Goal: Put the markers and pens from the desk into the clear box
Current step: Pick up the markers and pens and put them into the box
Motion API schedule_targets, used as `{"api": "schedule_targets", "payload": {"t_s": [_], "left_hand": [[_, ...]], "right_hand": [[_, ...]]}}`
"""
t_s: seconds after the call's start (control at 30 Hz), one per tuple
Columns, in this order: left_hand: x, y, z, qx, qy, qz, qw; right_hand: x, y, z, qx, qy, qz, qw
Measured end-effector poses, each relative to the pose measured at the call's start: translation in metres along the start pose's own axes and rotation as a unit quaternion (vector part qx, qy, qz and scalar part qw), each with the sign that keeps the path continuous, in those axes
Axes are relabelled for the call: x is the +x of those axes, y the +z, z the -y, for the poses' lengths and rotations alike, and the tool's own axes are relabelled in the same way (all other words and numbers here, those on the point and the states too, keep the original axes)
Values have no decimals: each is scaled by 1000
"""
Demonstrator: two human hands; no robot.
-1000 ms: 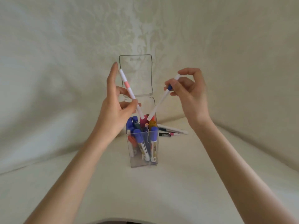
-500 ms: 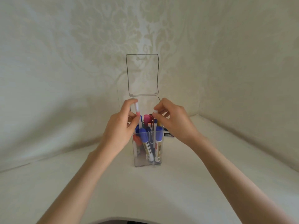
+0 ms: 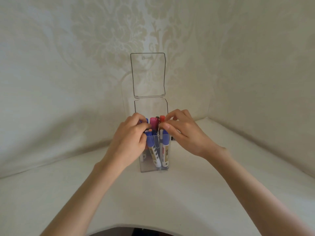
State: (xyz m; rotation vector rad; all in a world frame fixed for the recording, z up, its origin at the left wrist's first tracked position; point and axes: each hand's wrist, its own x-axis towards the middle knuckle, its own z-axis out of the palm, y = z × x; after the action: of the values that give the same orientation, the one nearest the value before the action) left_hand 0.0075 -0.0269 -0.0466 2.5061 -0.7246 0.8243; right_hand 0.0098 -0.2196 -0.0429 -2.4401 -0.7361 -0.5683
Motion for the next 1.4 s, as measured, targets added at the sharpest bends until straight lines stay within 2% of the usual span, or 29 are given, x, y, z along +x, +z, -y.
{"api": "schedule_targets", "payload": {"t_s": [0.13,0.23,0.33,0.43,0.6,0.83,1.03,1.2,1.3,1.4], "left_hand": [[-6,0,-27,-45,43,-34,998],[-20,22,-53,-82,93,2,992],[-32,64,-64,-115,60,86,988],[-28,103,-66,-134,-13,136,982],[-25,130,-61,-94,-29,132,986],[-19,147,-50,-5,-56,129,990],[31,182,-47,-6,-96,123,988],[56,209,-29,59,-150,153,975],[60,213,-26,68,-133,183,972],[63,213,-29,73,-75,214,971]], "right_hand": [[-15,-11,-30,46,55,-60,996],[-29,-13,-78,35,168,-65,983],[-35,-2,-121,7,255,6,967],[-24,16,-147,-25,252,93,963],[-8,28,-177,-58,247,161,954],[-27,36,-198,-30,249,61,966],[-40,24,-209,43,283,-24,958],[-41,22,-206,64,285,-44,955],[-42,24,-204,62,289,-36,955],[-47,22,-197,96,304,-50,947]]}}
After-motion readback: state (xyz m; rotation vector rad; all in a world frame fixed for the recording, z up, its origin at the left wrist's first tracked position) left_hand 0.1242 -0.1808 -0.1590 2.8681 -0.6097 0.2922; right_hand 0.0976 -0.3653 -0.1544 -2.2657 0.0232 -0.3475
